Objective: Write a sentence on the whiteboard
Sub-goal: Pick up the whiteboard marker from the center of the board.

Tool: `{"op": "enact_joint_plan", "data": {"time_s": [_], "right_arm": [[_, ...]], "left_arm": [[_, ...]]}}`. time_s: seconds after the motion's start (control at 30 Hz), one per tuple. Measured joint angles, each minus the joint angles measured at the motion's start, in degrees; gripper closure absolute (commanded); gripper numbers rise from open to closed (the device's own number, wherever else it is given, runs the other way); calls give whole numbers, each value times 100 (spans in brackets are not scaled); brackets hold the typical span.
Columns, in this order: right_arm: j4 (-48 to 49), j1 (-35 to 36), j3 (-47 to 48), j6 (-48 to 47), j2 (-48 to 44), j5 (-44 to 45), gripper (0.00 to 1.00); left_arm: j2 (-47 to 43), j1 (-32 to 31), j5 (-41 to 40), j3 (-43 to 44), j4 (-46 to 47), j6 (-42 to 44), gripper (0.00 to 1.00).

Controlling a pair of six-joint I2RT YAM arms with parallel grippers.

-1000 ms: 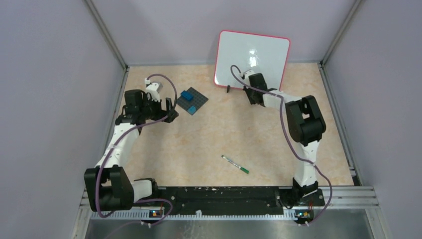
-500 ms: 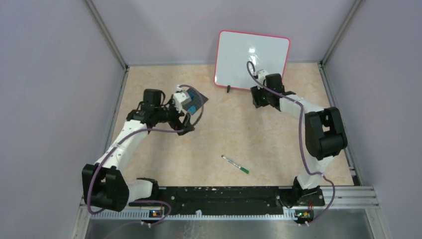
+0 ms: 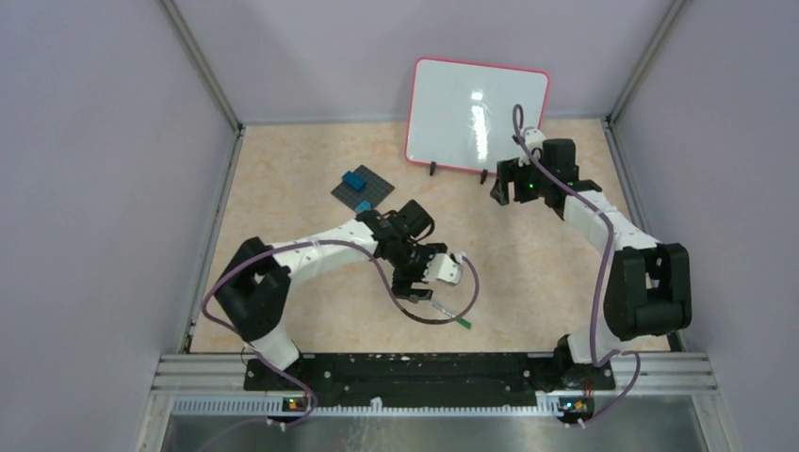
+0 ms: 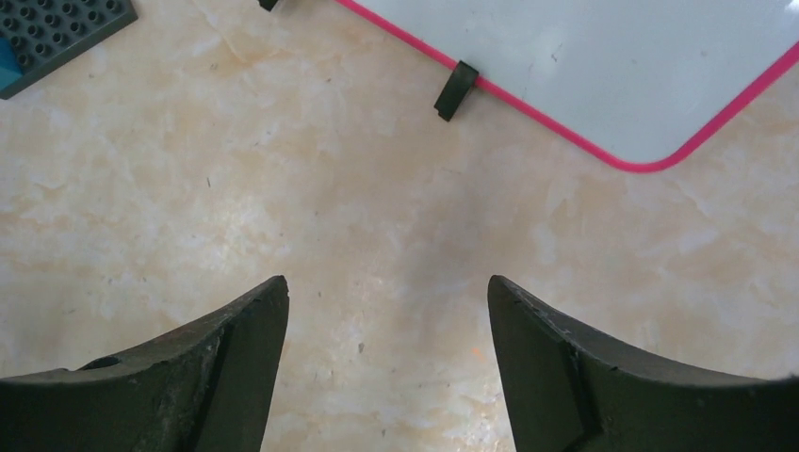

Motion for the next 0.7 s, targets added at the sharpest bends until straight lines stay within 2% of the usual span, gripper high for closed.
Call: {"op": "enact_joint_plan", "data": {"time_s": [0.2, 0.5, 0.7], "right_arm": [[-376, -481, -42, 96, -275, -398, 27], [-431, -695, -55, 297, -520, -590, 27], [-457, -695, -55, 348, -518, -678, 31]], "left_arm": [[979, -538, -487, 553, -72, 376, 38], [1537, -1097, -809, 748, -133, 503, 51], [1641, -1204, -920, 841, -131, 498, 78]]}}
